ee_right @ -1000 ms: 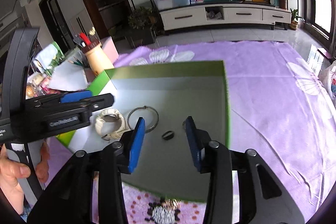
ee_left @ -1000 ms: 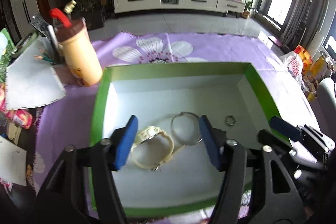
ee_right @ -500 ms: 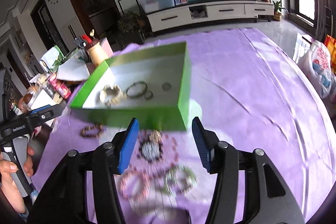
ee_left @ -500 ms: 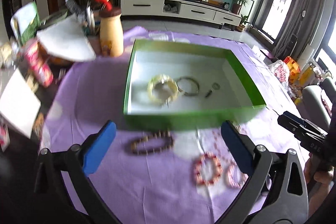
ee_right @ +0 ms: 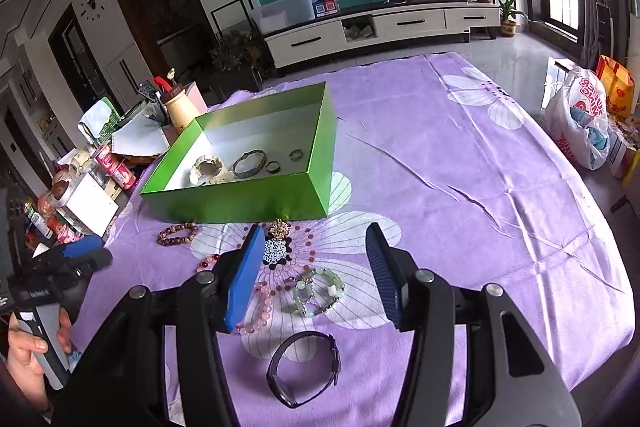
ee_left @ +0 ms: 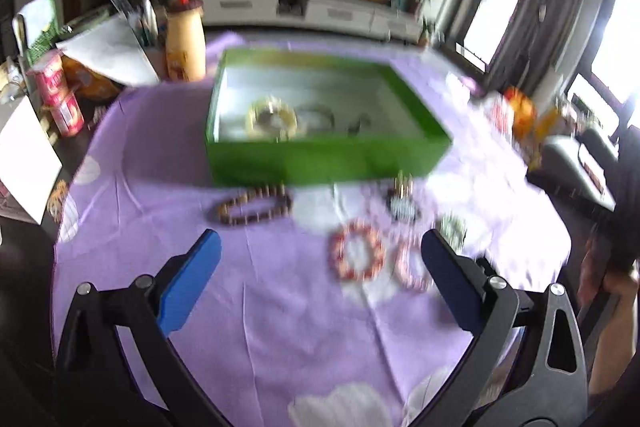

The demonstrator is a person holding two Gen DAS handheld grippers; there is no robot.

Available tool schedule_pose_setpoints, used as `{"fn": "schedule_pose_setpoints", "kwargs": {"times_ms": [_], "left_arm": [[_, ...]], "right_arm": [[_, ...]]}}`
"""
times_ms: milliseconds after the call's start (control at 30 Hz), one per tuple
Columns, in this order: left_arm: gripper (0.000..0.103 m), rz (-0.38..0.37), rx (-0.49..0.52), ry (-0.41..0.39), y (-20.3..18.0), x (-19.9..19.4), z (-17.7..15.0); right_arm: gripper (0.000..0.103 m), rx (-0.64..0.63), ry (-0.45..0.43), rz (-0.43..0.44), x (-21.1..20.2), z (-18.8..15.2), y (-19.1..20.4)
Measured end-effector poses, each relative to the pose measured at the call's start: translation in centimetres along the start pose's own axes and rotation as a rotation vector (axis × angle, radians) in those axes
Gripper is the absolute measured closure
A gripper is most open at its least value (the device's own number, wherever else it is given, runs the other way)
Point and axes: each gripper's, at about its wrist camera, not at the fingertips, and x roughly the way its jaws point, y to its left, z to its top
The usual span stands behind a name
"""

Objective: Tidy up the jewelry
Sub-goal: 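Release the bangle and black ring in the box and withdraw both tools, then grasp the red beaded bracelet with the left tool while the right tool grasps the brooch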

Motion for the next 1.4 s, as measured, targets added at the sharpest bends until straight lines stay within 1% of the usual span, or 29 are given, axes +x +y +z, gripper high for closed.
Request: {"fn": "schedule_pose_setpoints", "kwargs": {"times_ms": [67,133,267,333,400,500,567,600,633,700,767,833,867,900,933,1000,1033,1133,1200,1233,1267,1367,1400], "left_arm": [[0.002,-0.013,-0.022,0.031,0.2,0.2,-0.7],[0.002,-0.025,-0.052,0.039,0.3,0.4,-1.4],[0.002,-0.006,-0.063,0.072,-0.3,1.4,-3.0],[0.004,0.009,-0.061,0.096,-0.7,2.3,-3.5],[0.015,0.017,-0.071,0.111,-0.8,3.2,-3.4],[0.024,0.022,-0.089,0.136,-1.0,4.8,-3.2],[0.029,0.033,-0.083,0.149,-1.2,5.9,-3.1],[0.034,0.039,-0.079,0.153,-1.3,6.2,-3.0],[0.036,0.045,-0.075,0.156,-1.5,6.6,-3.0],[0.047,0.058,-0.060,0.165,-1.9,7.6,-2.9],[0.052,0.082,-0.040,0.172,-2.2,8.6,-2.8],[0.057,0.088,-0.029,0.181,-2.4,9.3,-2.6],[0.060,0.107,0.000,0.172,-2.7,9.6,-2.5],[0.065,0.117,0.017,0.172,-2.9,9.8,-2.4],[0.067,0.128,0.036,0.171,-3.1,10.0,-2.3],[0.074,0.154,0.091,0.169,-3.7,10.4,-2.2],[0.075,0.160,0.117,0.167,-4.0,10.6,-2.1],[0.091,0.118,0.140,0.169,-4.0,10.7,-1.9],[0.096,0.087,0.114,0.171,-3.5,10.6,-1.7],[0.096,0.053,0.075,0.174,-2.8,10.5,-1.5],[0.096,0.036,0.053,0.167,-2.2,10.2,-1.4],[0.096,0.021,0.036,0.126,-1.4,9.0,-0.9],[0.096,0.005,0.020,0.107,-1.0,8.2,-0.6]], "right_arm": [[0.050,-0.008,0.003,-0.002,-0.2,-0.4,0.2],[0.050,-0.015,0.014,0.003,-0.2,-1.0,0.4],[0.050,-0.027,0.050,0.015,0.5,-2.2,0.9],[0.050,-0.029,0.062,0.023,0.8,-2.8,1.2],[0.050,-0.032,0.069,0.033,1.1,-3.2,1.4],[0.050,-0.040,0.074,0.042,1.4,-3.5,1.8],[0.050,-0.050,0.072,0.046,1.4,-3.7,2.0],[0.050,-0.054,0.071,0.047,1.4,-3.7,2.1],[0.050,-0.056,0.070,0.047,1.4,-3.8,2.1],[0.050,-0.056,0.068,0.048,1.5,-3.8,1.9],[0.050,-0.051,0.068,0.050,1.7,-3.8,1.7],[0.050,-0.043,0.071,0.053,1.9,-3.8,1.4],[0.050,-0.041,0.072,0.054,2.0,-3.8,1.4],[0.050,-0.039,0.073,0.056,2.1,-3.8,1.3],[0.050,-0.039,0.075,0.057,2.2,-3.8,1.2],[0.050,-0.041,0.075,0.058,2.5,-3.7,1.2],[0.050,-0.042,0.076,0.061,2.7,-3.6,1.2],[0.050,-0.042,0.084,0.068,3.4,-3.3,1.4],[0.050,-0.046,0.091,0.071,4.0,-3.1,1.6],[0.050,-0.051,0.099,0.076,4.4,-2.9,1.9],[0.050,-0.055,0.105,0.079,4.7,-2.7,2.1],[0.050,-0.065,0.124,0.085,5.9,-2.0,2.8],[0.050,-0.063,0.133,0.089,6.4,-1.7,3.0]]}}
